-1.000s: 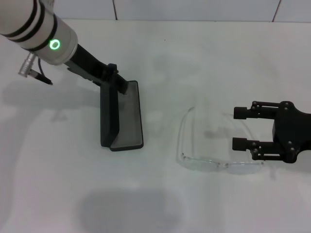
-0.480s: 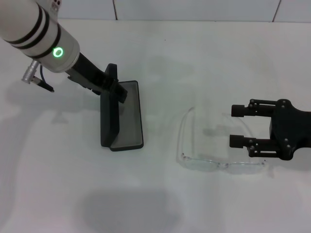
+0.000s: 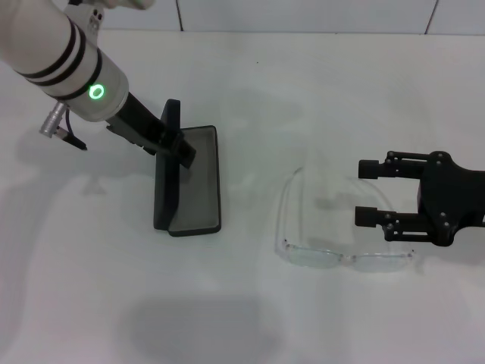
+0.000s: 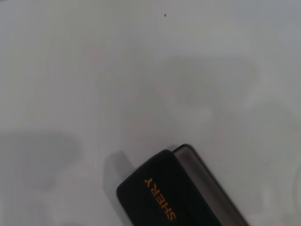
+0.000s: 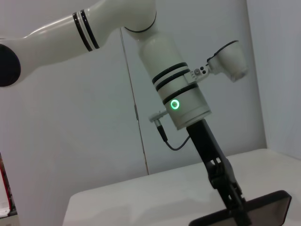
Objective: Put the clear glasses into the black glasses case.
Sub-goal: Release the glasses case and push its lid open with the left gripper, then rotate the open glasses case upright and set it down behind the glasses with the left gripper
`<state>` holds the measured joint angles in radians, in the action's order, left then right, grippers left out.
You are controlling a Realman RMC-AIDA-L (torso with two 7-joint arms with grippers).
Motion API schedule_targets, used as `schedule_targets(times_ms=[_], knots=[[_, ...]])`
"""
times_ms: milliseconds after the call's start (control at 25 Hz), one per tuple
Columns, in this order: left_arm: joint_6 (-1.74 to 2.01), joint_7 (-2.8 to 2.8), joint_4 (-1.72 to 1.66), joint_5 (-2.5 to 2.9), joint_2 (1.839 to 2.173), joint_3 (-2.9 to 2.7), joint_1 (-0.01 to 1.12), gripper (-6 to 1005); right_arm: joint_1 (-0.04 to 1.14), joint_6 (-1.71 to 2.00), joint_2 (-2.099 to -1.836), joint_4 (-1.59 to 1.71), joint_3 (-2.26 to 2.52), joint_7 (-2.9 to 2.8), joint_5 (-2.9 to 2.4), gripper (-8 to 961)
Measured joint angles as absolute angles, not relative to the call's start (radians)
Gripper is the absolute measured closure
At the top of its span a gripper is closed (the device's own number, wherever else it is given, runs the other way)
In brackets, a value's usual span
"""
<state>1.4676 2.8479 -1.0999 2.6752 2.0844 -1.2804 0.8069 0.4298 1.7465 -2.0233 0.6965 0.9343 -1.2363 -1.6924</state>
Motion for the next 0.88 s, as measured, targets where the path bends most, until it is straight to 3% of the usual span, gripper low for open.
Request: schedule_targets(times_ms=[240, 640, 880], knots=[[1.462, 2.843, -1.122, 2.691, 2.084, -1.306, 0.803, 334, 0.43, 1.747, -2.023, 0.696, 0.934, -1.237, -1.684, 262], [1.456, 2.765, -1.146, 2.691, 2.086, -1.306, 0.803, 768, 0.43, 1.737, -2.023, 0.696, 0.929, -1.237, -1.683, 261], [1.448, 2.641, -1.147, 2.691, 2.086, -1.309, 0.802, 796, 0.431, 1.724, -2.023, 0.694, 0.924, -1.229, -1.675, 262]])
